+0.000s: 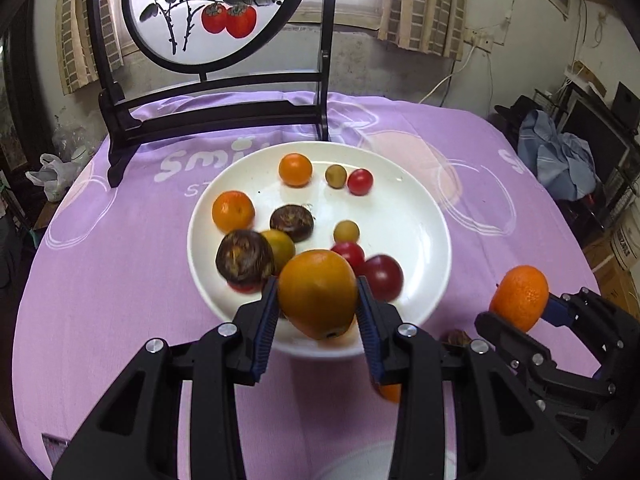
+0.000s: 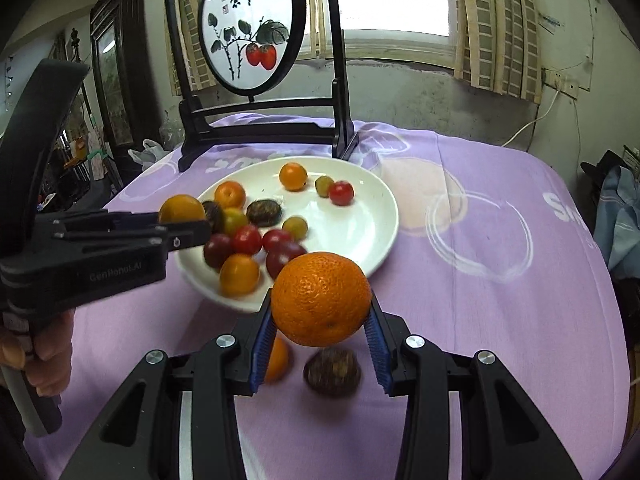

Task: Organize fruits
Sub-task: 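Carry both fruits to the white plate and open both tools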

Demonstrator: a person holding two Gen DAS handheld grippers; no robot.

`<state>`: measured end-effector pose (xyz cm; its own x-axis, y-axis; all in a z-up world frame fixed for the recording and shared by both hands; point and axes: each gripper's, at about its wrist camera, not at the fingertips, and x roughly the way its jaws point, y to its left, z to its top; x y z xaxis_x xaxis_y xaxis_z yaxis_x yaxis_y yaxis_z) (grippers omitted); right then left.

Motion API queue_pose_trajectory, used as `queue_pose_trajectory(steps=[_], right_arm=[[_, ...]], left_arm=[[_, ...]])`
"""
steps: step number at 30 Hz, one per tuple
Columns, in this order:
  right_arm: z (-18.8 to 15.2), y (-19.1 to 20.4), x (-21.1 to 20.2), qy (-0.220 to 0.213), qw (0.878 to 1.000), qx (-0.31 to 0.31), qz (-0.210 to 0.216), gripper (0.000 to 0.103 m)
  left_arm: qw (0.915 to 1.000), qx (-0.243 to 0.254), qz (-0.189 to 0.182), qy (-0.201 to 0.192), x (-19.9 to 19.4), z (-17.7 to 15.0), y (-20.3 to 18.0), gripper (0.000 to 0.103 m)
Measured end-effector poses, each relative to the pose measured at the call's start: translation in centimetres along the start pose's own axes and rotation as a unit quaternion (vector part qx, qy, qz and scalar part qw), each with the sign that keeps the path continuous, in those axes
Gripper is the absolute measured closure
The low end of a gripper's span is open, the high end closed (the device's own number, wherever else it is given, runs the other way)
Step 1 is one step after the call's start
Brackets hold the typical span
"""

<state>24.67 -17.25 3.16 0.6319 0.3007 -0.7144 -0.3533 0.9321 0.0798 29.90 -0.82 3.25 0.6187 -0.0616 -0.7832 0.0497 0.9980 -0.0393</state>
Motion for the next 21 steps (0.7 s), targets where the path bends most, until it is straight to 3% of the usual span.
queue_pose_trajectory(steps=[9, 11, 13, 21], right_arm=[[2.9, -0.6, 6.3, 0.036, 0.999, 0.004, -0.013, 0.057], [3.0, -1.3, 7.2, 0.048, 0.998, 0.031, 0.011, 0.046], [2.9, -1.8, 6.7, 0.035, 0.998, 0.055, 0.012, 0.045], [0.1, -2.8, 2.2, 0.029, 0.998, 0.059, 0.014, 0.042]], left_arm=[[0.9996, -0.011, 0.017, 0.019, 4.8, 2.4, -0.1, 0.065], [0.9993, -0.028, 0.020, 0.014, 5.2, 2.8, 0.1, 0.039], [0.9987, -0.043, 0.028, 0.001, 4.7, 2.9, 0.1, 0.028], [0.9981, -0.040, 0.022, -0.041, -0.4, 0.7, 0.0, 0.017]])
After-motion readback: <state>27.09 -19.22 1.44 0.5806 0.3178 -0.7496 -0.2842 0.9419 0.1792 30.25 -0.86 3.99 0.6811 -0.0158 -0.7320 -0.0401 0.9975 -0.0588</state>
